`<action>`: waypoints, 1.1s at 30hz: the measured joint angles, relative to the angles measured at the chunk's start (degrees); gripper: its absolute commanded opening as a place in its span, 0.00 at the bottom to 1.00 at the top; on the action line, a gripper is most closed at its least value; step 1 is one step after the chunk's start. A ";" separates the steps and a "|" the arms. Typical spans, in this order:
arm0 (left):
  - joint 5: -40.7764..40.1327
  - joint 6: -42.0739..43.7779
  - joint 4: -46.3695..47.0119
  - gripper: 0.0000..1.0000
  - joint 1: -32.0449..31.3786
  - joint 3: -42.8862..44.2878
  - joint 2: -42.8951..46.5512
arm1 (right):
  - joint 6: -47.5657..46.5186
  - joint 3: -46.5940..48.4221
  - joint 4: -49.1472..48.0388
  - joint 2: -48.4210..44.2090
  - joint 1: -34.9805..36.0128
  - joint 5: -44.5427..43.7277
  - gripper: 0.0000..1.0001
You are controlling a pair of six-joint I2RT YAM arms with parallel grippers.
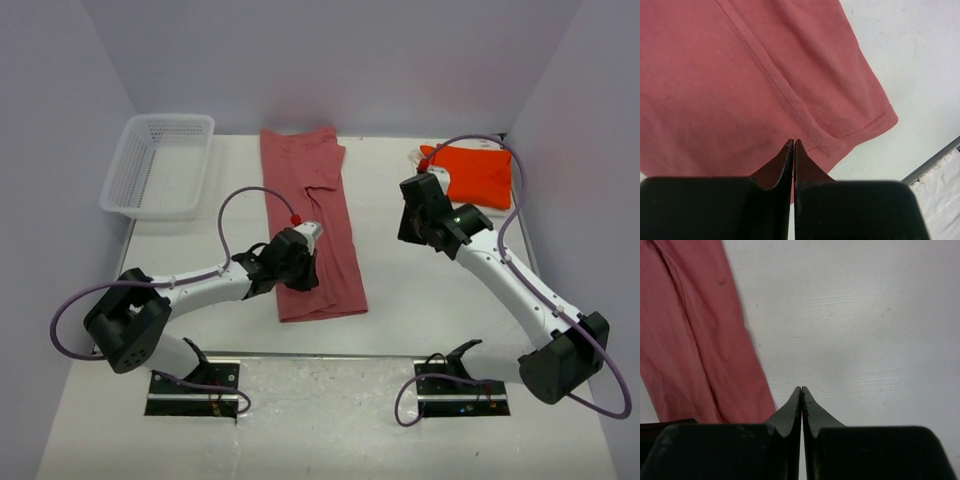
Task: Fold and stack the t-shirts
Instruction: Rotate the tshirt 90 degrees
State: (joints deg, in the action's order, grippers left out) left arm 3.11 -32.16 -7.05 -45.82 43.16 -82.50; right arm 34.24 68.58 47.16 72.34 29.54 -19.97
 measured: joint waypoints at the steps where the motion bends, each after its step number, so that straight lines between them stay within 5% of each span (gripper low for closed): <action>1: 0.00 -0.04 0.46 0.00 -0.22 -0.09 -0.44 | 0.00 -0.17 -0.26 0.15 0.00 0.22 0.00; 21: 0.00 -2.32 9.46 0.00 -4.66 -6.32 -5.16 | 0.50 -14.53 -12.15 3.78 0.02 15.32 0.00; 26: -0.33 -4.31 10.21 0.00 -7.10 -9.40 -2.40 | 0.98 -17.88 -15.98 3.78 0.20 19.98 0.37; 29: -0.44 -5.35 10.25 0.00 -8.50 -11.10 -0.72 | 1.05 -20.41 -18.91 3.56 0.57 22.73 0.50; 33: -0.68 -6.36 10.23 0.00 -9.20 -12.52 0.81 | 1.79 -25.70 -21.68 0.55 0.92 26.82 0.48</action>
State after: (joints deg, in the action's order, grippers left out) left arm 2.44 -38.52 3.18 -55.02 30.63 -81.69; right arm 36.03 42.87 25.47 72.88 30.46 6.85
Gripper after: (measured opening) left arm 0.002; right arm 0.502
